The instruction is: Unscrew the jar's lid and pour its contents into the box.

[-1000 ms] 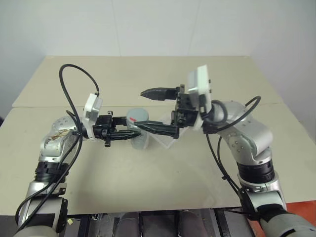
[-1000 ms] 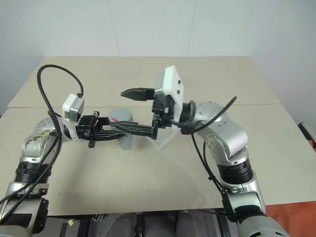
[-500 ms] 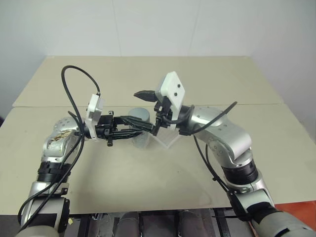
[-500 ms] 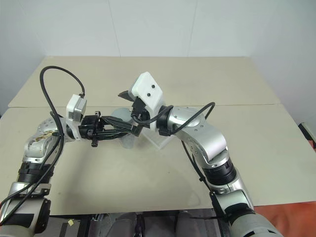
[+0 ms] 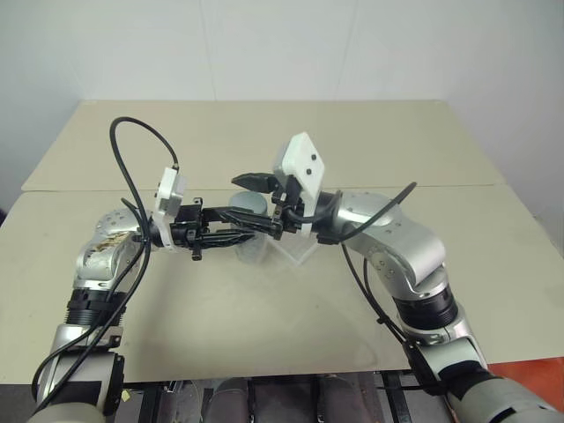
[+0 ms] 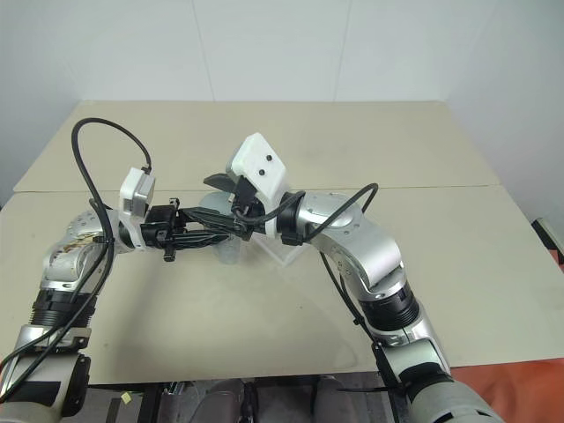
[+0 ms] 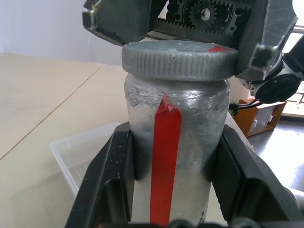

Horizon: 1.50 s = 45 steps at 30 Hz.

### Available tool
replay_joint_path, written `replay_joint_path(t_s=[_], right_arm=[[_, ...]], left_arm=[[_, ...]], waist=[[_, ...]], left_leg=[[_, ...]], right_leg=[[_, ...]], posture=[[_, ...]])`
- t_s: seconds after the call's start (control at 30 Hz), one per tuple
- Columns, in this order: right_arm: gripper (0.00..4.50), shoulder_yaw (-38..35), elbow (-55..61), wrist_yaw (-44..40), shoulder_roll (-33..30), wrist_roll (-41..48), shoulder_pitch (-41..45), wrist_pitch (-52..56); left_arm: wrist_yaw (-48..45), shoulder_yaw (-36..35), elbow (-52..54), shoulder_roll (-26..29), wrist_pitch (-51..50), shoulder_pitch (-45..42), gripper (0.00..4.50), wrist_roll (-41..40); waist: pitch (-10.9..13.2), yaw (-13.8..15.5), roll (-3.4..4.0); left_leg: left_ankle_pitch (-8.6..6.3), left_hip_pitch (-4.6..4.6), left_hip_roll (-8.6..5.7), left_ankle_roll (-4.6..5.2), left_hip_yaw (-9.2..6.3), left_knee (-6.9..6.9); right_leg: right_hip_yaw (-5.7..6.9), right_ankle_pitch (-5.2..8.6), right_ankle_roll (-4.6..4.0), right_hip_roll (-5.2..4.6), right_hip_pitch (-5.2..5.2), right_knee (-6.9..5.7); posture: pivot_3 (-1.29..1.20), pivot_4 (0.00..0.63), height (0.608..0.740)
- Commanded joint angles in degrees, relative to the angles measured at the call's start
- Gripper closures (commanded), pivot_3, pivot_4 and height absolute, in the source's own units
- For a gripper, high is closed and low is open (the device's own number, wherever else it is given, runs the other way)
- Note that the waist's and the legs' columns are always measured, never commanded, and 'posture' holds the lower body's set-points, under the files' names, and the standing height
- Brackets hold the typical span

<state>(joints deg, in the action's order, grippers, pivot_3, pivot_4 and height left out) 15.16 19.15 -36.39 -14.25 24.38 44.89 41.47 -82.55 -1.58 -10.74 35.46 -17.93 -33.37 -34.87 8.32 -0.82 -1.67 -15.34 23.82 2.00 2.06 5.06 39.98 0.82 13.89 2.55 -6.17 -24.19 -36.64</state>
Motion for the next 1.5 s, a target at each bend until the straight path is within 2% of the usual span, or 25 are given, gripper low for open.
replay_joint_path(t_s=[0.03,0.3,0.43,0.57,0.9,1.13,1.47,1.5], right_arm=[[1.8,-2.1,-0.2,-0.2,0.5,1.1,1.4,0.1],[1.8,-4.6,-5.8,-11.2,0.4,6.8,2.0,-4.6],[1.8,-4.6,-12.0,-23.6,-0.6,9.2,4.9,-9.5],[1.8,-4.3,-16.8,-32.5,-1.5,10.7,7.2,-11.6],[1.8,-4.3,-27.1,-49.7,-1.3,14.4,12.5,-12.8],[1.8,-4.7,-33.1,-52.9,0.2,12.9,15.5,-14.8],[1.8,-8.0,-26.2,-45.5,-1.7,12.9,11.0,-16.4],[1.08,-8.2,-25.3,-44.6,-2.0,13.0,10.6,-16.3]], left_arm=[[-1.0,-1.5,2.5,0.5,0.2,-0.6,2.64,-1.1],[-4.8,-2.0,4.2,0.3,-2.1,-1.3,2.64,-4.6],[-7.0,-3.3,7.4,1.4,-4.9,-1.9,2.64,-8.2],[-7.9,-4.2,10.8,3.0,-6.5,-0.9,2.64,-9.9],[-9.9,-3.1,13.5,7.0,-6.6,1.0,2.64,-11.2],[-9.9,-2.7,13.0,6.7,-5.7,0.5,2.64,-11.1],[-9.2,-4.1,10.6,7.5,-4.5,1.5,2.64,-8.7],[-9.2,-4.3,10.4,7.6,-4.4,1.6,2.64,-8.6]], waist=[[0.0,0.0,0.0],[0.0,0.0,0.0],[0.0,0.0,0.01],[0.0,-0.1,0.01],[0.0,0.0,0.02],[0.0,0.0,0.03],[0.0,0.0,0.03],[0.0,0.0,0.03]], left_leg=[[0.0,0.0,0.0,0.0,0.0,0.0],[-0.01,0.0,0.0,0.02,0.01,0.0],[-0.01,0.0,0.0,0.03,0.0,0.01],[-0.01,-0.02,0.02,0.02,-0.02,-0.01],[0.01,-0.02,0.02,-0.01,-0.02,0.01],[0.06,-0.02,0.01,-0.1,-0.01,0.01],[0.14,-0.02,0.01,-0.24,-0.01,0.01],[0.14,-0.02,0.01,-0.24,0.0,0.01]], right_leg=[[0.0,0.0,0.0,0.0,0.0,0.0],[0.0,0.0,0.0,0.0,0.0,0.01],[0.0,0.0,0.0,0.0,0.0,0.01],[0.0,0.0,0.0,0.01,0.0,0.0],[0.0,0.0,0.0,0.01,0.0,-0.03],[0.01,0.0,0.0,0.02,0.0,-0.04],[0.01,0.0,0.0,0.01,0.0,-0.06],[0.0,0.0,0.0,0.01,-0.01,-0.05]], posture=[[0.0,0.15,0.74],[0.0,0.15,0.74],[0.0,0.15,0.74],[0.0,0.15,0.74],[0.0,0.15,0.74],[0.0,0.15,0.74],[0.0,0.15,0.74],[0.0,0.15,0.74]])
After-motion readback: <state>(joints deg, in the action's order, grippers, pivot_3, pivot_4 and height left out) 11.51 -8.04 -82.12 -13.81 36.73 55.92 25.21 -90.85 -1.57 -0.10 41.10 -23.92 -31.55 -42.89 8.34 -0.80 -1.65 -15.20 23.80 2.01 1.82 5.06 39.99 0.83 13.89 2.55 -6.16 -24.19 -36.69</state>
